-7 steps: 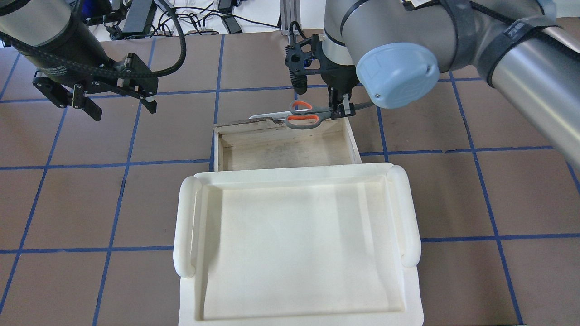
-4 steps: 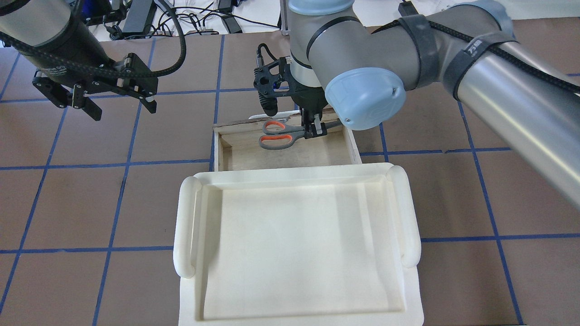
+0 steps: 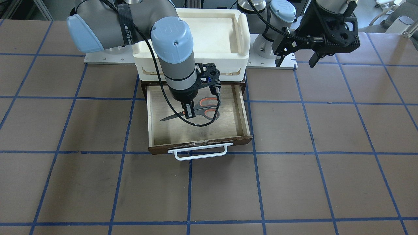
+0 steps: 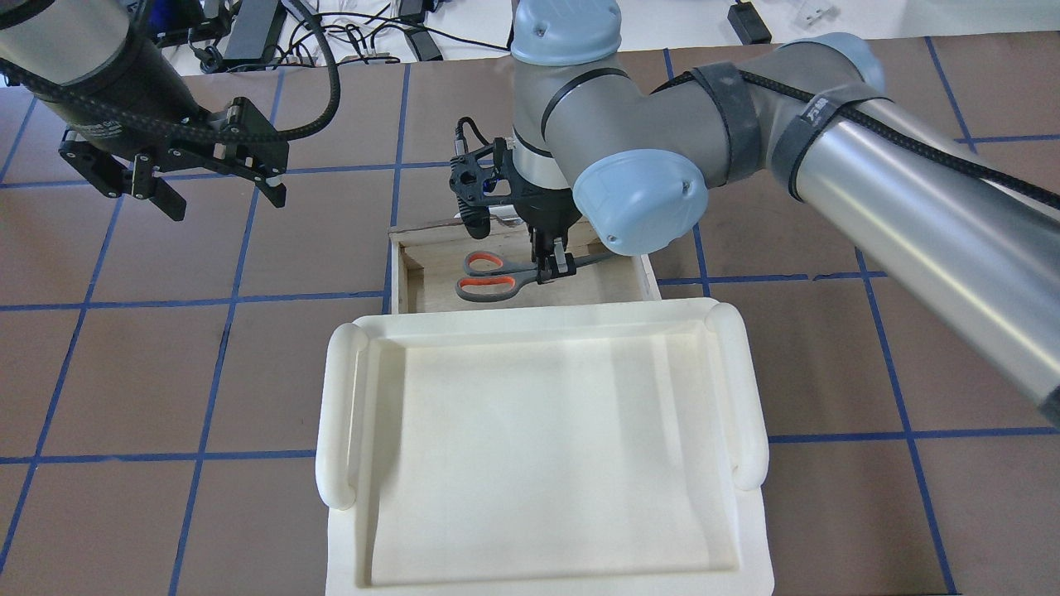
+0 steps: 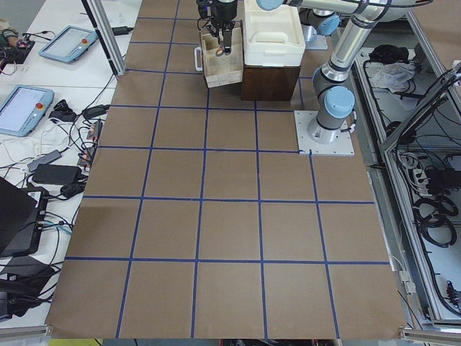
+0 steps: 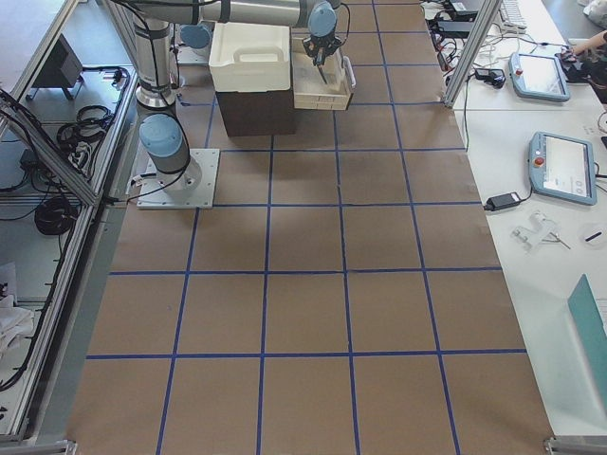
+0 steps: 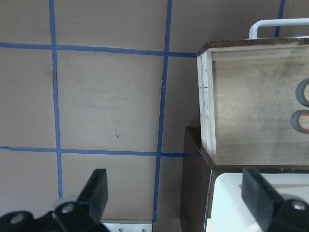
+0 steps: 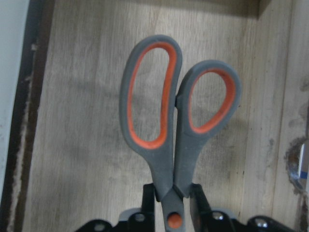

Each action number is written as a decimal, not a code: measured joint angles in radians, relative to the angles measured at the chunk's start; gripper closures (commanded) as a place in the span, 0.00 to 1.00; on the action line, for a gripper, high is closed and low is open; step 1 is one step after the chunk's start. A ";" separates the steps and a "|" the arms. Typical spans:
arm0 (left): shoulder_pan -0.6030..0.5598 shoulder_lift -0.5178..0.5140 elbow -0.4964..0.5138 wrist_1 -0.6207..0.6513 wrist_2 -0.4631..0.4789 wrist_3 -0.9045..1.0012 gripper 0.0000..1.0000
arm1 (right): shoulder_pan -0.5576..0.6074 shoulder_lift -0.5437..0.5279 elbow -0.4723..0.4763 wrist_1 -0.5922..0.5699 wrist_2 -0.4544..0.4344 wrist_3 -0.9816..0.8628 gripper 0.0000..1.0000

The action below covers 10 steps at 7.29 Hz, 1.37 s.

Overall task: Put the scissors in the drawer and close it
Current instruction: 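Lower the scissors into the drawer and open the right gripper, then raise the right gripper out of the drawer and withdraw it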

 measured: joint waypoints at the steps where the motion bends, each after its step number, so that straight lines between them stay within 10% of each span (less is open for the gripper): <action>1: 0.000 0.000 0.000 0.000 0.000 0.000 0.00 | 0.000 0.013 0.000 -0.007 0.004 0.008 0.68; 2: -0.001 0.000 0.000 0.000 0.000 0.000 0.00 | 0.000 0.022 0.000 -0.010 0.007 0.027 0.09; 3: -0.001 0.000 0.000 0.000 0.000 0.000 0.00 | 0.000 0.025 0.000 -0.011 0.018 0.071 0.00; 10: -0.001 -0.001 0.000 0.003 0.000 0.001 0.00 | -0.079 -0.144 -0.010 -0.026 -0.090 0.769 0.00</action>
